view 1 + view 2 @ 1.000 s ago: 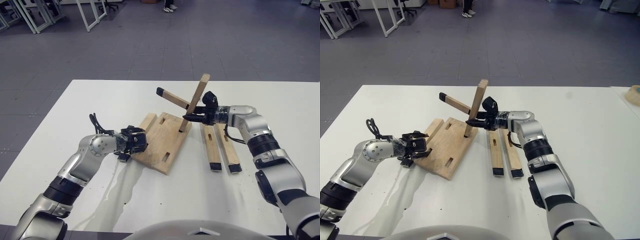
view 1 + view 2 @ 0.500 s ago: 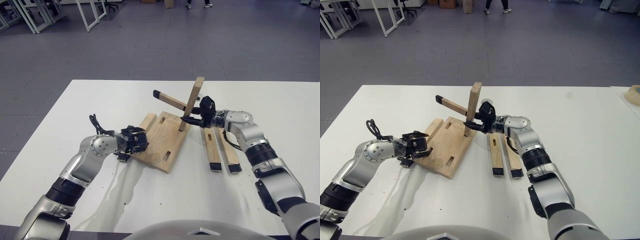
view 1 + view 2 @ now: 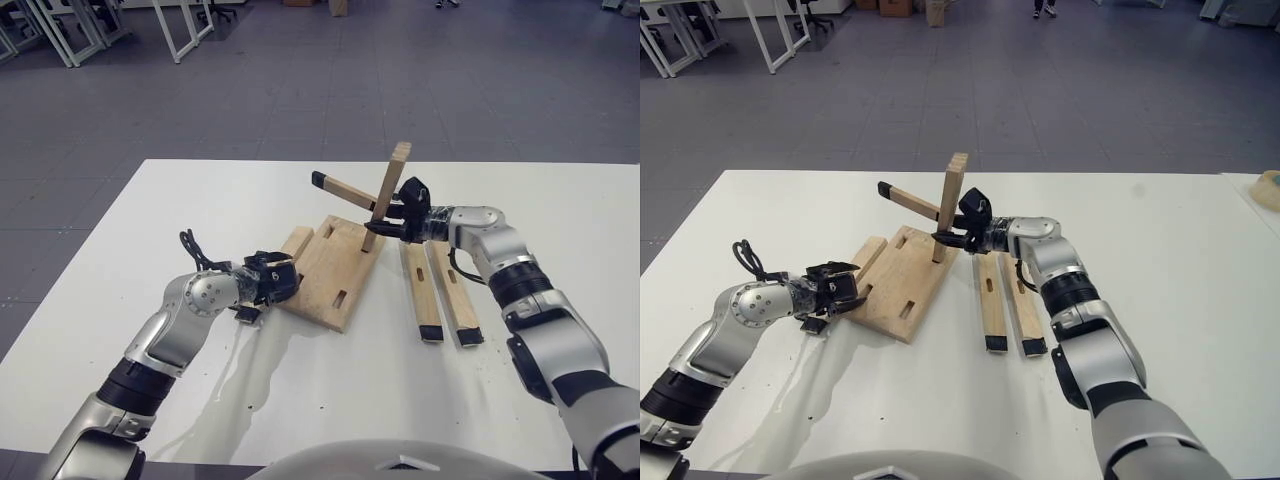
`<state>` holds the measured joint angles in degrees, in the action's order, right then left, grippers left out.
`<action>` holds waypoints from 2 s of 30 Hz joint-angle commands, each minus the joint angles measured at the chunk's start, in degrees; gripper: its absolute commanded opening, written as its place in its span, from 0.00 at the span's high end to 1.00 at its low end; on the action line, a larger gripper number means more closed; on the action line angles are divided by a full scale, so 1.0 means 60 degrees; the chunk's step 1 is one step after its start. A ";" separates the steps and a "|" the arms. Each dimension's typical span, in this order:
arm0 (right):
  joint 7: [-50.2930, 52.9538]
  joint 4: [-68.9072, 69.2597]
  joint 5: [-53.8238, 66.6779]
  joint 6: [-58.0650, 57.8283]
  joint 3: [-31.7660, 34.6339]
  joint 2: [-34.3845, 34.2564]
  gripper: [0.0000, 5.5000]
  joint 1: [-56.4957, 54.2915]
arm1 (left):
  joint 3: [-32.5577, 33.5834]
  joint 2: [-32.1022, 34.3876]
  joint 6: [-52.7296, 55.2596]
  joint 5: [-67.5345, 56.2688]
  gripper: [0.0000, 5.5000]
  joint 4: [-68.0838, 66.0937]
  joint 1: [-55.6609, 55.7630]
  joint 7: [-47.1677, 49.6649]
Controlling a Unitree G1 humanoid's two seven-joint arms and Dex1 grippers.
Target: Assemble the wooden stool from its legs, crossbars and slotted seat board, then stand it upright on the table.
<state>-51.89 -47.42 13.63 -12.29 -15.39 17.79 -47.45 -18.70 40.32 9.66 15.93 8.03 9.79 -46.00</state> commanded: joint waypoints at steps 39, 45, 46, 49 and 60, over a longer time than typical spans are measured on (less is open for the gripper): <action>-0.0193 0.2441 0.0069 -0.3893 0.1073 0.0180 0.54 0.0876 | 0.1003 -0.1423 -0.2233 -0.0378 0.42 -0.0928 0.0814 0.2021; 0.0335 0.4011 -0.0274 -0.4430 0.1031 0.0621 0.35 0.1596 | 0.0960 -0.1410 -0.2207 -0.0357 0.42 -0.0903 0.0697 0.2060; 0.0522 0.4370 -0.0282 -0.4588 0.1148 0.0761 0.35 0.1766 | 0.0953 -0.1413 -0.2203 -0.0346 0.42 -0.0896 0.0678 0.2071; 0.1158 0.5855 -0.0177 -0.5432 0.1747 0.1393 0.35 0.2422 | 0.0957 -0.1431 -0.2165 -0.0309 0.42 -0.0872 0.0620 0.2102; 0.4743 0.7517 0.1682 -0.5242 0.5372 -0.0155 0.35 -0.0709 | 0.0911 -0.1375 -0.1843 0.0075 0.42 -0.1011 0.0496 0.2191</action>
<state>-23.96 -1.22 21.16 -43.75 16.75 19.38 -48.89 -12.88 31.60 -2.16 15.61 2.54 12.35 -32.50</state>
